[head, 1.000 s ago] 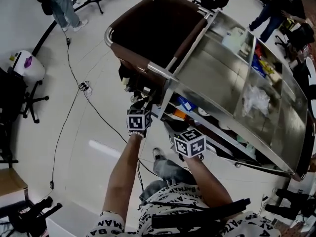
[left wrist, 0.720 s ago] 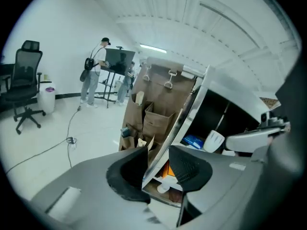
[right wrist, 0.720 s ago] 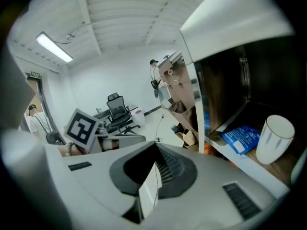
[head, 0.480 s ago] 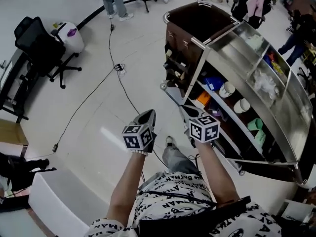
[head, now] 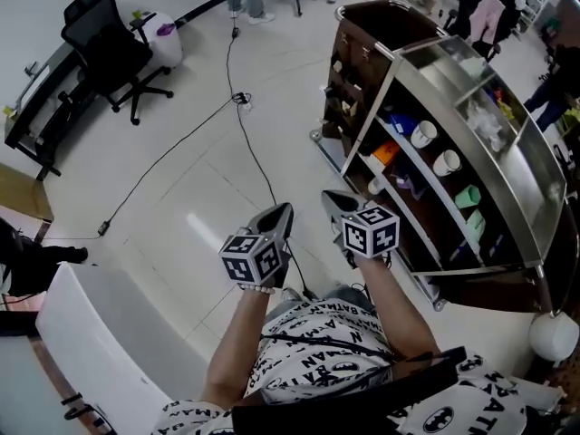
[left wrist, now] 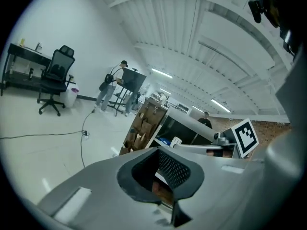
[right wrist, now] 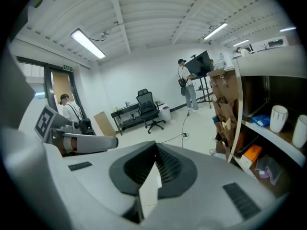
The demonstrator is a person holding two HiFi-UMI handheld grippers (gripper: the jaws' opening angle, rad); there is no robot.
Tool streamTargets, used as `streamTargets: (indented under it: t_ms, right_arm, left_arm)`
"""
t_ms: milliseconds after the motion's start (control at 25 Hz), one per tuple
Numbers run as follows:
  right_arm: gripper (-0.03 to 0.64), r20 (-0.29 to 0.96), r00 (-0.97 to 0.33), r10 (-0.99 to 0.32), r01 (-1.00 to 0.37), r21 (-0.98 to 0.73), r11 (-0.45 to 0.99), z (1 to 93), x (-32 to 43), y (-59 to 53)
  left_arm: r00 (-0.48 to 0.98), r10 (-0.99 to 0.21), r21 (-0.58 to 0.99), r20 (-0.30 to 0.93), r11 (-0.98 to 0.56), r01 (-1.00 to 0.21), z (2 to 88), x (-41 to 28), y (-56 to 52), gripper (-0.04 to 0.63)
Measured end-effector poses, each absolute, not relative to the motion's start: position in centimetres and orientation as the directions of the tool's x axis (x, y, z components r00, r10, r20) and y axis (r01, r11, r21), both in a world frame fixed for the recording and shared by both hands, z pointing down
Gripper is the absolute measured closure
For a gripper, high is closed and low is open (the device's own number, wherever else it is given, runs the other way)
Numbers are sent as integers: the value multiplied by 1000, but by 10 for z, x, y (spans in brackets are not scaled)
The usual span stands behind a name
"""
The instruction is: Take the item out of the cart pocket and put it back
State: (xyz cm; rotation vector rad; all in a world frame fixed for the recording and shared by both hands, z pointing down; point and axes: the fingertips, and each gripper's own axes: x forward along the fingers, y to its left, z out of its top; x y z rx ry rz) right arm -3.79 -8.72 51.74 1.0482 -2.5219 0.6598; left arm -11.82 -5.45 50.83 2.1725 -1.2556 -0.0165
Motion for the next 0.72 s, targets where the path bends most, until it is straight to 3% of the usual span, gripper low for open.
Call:
streamTargets:
  t_ms: [400,720]
  right_arm:
    - [617,456,-652,-605,-753,-296,588,508,31,-50]
    - [617,445,-628,-638,-776,-302,553,505,75,-43]
  left_arm:
    - [626,-734,500,264,-450,-740,485,-26,-42,595]
    - [619,-738,500,270,-442,-745,483,-1,-41,595]
